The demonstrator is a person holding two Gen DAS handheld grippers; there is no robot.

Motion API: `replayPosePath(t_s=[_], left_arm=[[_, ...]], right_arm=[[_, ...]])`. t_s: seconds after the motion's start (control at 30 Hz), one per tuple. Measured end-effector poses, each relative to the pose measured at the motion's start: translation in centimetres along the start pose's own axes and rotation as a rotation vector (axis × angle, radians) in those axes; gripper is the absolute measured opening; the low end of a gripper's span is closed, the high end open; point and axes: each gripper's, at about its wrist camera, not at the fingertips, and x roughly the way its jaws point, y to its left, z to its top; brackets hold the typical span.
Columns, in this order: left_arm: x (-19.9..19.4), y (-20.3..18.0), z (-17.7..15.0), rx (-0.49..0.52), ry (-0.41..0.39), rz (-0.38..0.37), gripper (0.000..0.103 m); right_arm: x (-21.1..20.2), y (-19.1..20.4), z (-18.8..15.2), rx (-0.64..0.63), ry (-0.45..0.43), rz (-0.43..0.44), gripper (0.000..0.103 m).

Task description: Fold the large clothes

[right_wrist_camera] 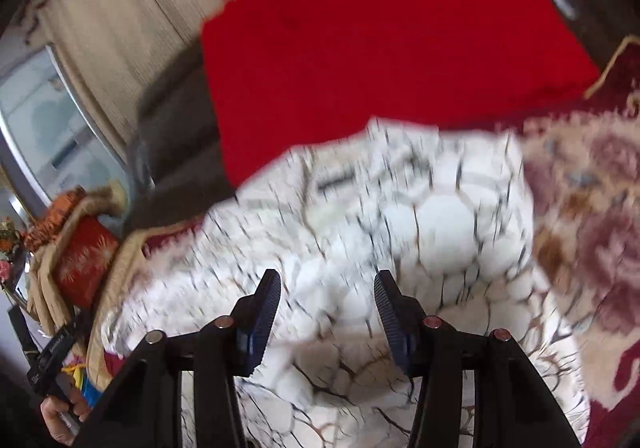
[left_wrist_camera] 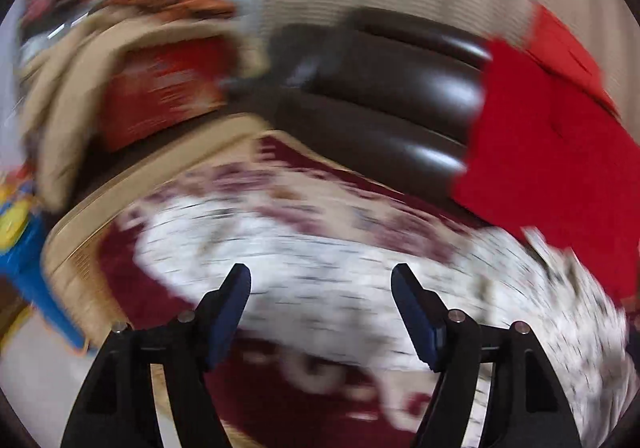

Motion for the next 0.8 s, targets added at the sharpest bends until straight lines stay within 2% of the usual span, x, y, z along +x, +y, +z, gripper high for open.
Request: replayPosePath(t_s=[0.1, 0.17, 0.27, 0.37, 0.43, 0.53, 0.6, 0.67, 0.8], left_arm=[[1.9, 5.3, -0.4, -0.144, 0.056, 0.058, 0.074], [2.8, 8.2, -0.7, -0.249, 0.088, 0.053, 0.073], [4.4, 11.0, -1.3, -0.416, 0.117, -0.043, 0.073], [6.2, 11.8, -1.5, -0.476, 0.140, -0.039, 0.073], [7.7, 12.3, -1.8, -0.535, 0.150, -0.102, 0.073], [9.6, 12.9, -2.0, -0.591, 0.174, -0.142, 0.072], [11.1, 13.4, -2.0, -0.622, 0.189, -0.154, 0.057], [11.8, 13.7, -1.9, -0.644, 0.185, -0.159, 0.032], [12.4, 13.7, -1.3, -0.637, 0.143, -0.170, 0.021]], right_arm=[[-0.5, 1.1, -0.3, -0.022, -0.036, 0.008, 0.053], [-0.1, 1.6, -0.5, -0.018, -0.019, 0.029, 0.053], [0.6, 2.3, -0.9, -0.026, 0.015, 0.043, 0.053], [1.2, 3.1, -1.3, -0.038, 0.031, 0.050, 0.053], [1.4, 3.5, -1.7, -0.047, 0.037, 0.053, 0.053], [2.0, 4.3, -1.9, -0.063, 0.048, 0.061, 0.053], [2.2, 4.5, -2.1, -0.071, 0.050, 0.060, 0.053], [2.3, 4.5, -2.1, -0.076, 0.052, 0.059, 0.053], [2.5, 4.1, -2.0, -0.080, 0.046, 0.041, 0.053]])
